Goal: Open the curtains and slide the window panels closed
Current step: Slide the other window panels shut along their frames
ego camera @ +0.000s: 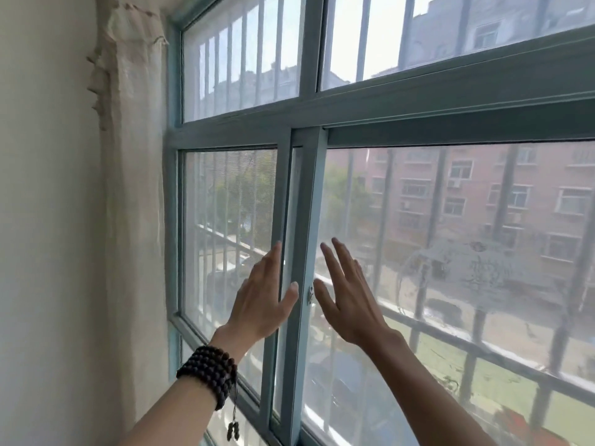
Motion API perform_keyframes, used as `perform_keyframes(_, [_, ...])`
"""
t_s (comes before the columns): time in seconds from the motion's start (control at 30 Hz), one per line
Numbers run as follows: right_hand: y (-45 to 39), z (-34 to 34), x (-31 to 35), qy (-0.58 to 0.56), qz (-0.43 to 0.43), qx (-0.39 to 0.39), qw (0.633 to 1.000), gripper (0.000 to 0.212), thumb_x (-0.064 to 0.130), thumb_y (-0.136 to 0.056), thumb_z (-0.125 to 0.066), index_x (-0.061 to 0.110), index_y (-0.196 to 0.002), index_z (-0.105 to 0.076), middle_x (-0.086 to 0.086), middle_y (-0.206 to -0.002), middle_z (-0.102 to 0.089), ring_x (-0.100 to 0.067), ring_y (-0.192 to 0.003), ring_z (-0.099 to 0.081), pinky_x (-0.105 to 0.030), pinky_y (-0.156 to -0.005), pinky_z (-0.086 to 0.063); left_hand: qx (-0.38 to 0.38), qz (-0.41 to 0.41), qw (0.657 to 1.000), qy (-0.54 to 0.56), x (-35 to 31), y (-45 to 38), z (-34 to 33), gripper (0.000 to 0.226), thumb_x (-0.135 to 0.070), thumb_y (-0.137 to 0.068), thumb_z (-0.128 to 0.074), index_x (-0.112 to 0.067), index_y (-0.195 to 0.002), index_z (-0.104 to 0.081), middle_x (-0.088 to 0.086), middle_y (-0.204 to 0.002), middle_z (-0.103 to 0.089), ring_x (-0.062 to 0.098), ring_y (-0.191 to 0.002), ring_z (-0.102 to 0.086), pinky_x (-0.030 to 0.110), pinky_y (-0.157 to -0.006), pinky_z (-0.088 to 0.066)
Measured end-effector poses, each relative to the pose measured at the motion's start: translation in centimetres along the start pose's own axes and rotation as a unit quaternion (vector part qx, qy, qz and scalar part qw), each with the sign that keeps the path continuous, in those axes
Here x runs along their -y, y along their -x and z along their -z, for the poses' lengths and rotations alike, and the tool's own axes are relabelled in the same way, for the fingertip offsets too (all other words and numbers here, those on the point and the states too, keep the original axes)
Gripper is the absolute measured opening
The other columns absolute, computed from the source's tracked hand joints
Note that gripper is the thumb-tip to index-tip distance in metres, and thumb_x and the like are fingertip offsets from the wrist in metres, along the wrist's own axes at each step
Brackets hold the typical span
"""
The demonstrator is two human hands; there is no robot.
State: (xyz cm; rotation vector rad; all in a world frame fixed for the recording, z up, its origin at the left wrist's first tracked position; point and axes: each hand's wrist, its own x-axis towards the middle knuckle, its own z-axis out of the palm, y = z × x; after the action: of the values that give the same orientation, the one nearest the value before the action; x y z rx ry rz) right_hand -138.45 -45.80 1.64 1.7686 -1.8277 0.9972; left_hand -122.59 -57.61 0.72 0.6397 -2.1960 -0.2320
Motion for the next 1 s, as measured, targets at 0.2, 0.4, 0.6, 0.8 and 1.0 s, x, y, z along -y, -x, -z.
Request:
perform_keyframes(0.2, [-4.2,-2.5,-2.5,0.047,-0.005,0.019,0.999,0.063,0.049,-0.107,-0.031,0.027,-0.163,-0.013,0.000,-0.172,0.001,-0.019,-0.159,0.002,-0.047,-0.128,-0.007,0.017,-0.004,1.000,0.018,3.8,-4.2,-2.6,0.084,-0.060,-0.091,-0.027,-0.028,-0.159,0.012,-0.003,-0.169,-0.004,0.014,-0.153,-0.010,0.042,-0.119,-0.025])
perform_keyframes(0.4, [-10.0,-2.9,-7.3,0.185,0.049,0.068,0.979,0.062,0.042,-0.108,-0.037,0.022,-0.163,-0.018,-0.007,-0.171,0.000,-0.025,-0.158,0.004,-0.054,-0.127,-0.007,0.045,0.011,0.999,0.029,6.7,-6.7,-6.3,0.081,-0.049,-0.101,-0.037,-0.028,-0.158,0.016,-0.003,-0.169,0.001,0.014,-0.154,-0.008,0.039,-0.120,-0.019])
perform_keyframes(0.6, [-14.3,-3.6,-10.9,0.312,0.140,0.095,0.935,0.065,0.046,-0.104,-0.041,0.021,-0.162,-0.025,-0.012,-0.171,0.002,-0.030,-0.157,0.010,-0.057,-0.126,0.003,0.082,0.040,0.994,0.053,7.5,-9.4,-9.2,0.082,-0.051,-0.099,-0.038,-0.025,-0.159,0.011,-0.004,-0.169,0.006,0.014,-0.154,-0.006,0.041,-0.121,-0.022])
perform_keyframes(0.8, [-17.5,-4.8,-11.8,0.343,0.212,0.083,0.911,0.061,0.038,-0.101,-0.053,0.017,-0.157,-0.040,-0.017,-0.169,-0.017,-0.035,-0.157,-0.006,-0.066,-0.123,-0.003,0.116,0.094,0.987,0.060,7.0,-12.4,-11.1,0.082,-0.053,-0.099,-0.037,-0.024,-0.159,0.010,0.000,-0.169,0.004,0.018,-0.155,-0.006,0.042,-0.122,-0.019])
perform_keyframes(1.0, [-19.8,-5.7,-12.5,0.421,0.257,0.103,0.864,0.064,0.054,-0.101,-0.051,0.020,-0.154,-0.043,-0.012,-0.169,-0.022,-0.035,-0.158,-0.003,-0.070,-0.120,0.000,0.123,0.103,0.986,0.053,7.1,-14.1,-12.2,0.084,-0.050,-0.100,-0.041,-0.017,-0.159,0.009,0.002,-0.169,0.008,0.016,-0.154,0.000,0.037,-0.121,-0.012])
